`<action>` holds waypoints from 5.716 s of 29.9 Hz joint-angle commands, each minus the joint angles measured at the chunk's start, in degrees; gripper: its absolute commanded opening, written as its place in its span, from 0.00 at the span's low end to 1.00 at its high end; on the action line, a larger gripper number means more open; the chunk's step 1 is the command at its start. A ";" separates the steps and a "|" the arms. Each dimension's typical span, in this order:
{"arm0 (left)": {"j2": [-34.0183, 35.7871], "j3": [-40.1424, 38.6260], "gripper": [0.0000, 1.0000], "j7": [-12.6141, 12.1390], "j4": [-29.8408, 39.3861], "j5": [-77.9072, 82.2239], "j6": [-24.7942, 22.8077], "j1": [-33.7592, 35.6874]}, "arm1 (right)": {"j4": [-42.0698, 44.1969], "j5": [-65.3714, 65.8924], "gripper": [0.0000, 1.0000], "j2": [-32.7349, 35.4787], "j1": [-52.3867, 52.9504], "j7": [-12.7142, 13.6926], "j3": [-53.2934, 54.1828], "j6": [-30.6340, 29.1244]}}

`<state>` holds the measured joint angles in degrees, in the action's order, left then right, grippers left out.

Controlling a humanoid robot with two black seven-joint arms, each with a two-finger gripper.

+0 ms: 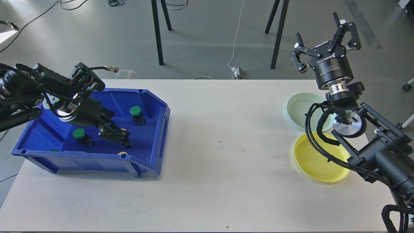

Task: Pass button and place on color plate
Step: 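Grasp the yellow button in the bin with the left gripper, then lift the yellow button and carry it toward the right gripper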

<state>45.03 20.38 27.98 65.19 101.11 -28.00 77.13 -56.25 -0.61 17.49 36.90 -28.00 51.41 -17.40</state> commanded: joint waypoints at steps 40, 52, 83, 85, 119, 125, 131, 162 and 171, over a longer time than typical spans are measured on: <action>-11.02 -0.60 0.97 0.02 -16.76 -0.74 0.00 -8.83 | -2.64 -0.01 0.99 1.75 -4.20 0.00 0.89 0.00; -11.54 -0.60 0.88 0.02 -17.91 -0.74 0.00 -9.28 | -3.61 -0.01 0.99 2.11 -5.79 0.00 1.33 -0.09; -15.15 -0.69 0.43 0.02 -23.80 -0.82 0.00 -11.82 | -3.70 -0.01 0.99 2.37 -6.58 0.00 1.42 -0.18; -15.15 -0.60 0.28 0.02 -23.88 -0.74 0.00 -11.74 | -3.70 -0.01 0.99 2.37 -6.58 0.00 1.42 -0.18; 15.50 -13.59 0.00 0.02 10.37 -1.26 0.00 3.03 | -3.43 0.08 0.99 2.37 -6.93 0.00 1.15 0.09; 23.79 -25.11 0.00 0.02 16.54 -17.13 0.00 2.59 | -4.40 0.87 0.99 7.90 -5.79 0.00 0.28 2.19; 18.97 -28.02 0.01 0.02 15.93 -43.25 0.00 2.41 | -4.31 0.96 0.99 13.52 -0.17 0.00 -4.64 6.24; -17.43 -27.93 0.01 0.02 -3.50 -45.56 7.08 -14.11 | -16.97 2.37 0.96 12.39 9.24 0.00 -39.27 -4.47; -17.34 -27.76 0.01 0.02 -3.49 -45.56 7.08 -14.20 | -16.44 0.70 0.96 10.63 9.42 0.00 -39.72 -5.62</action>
<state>27.63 -7.55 28.00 61.68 55.56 -20.91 62.95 -72.96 0.42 28.83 46.32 -28.00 11.73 -23.00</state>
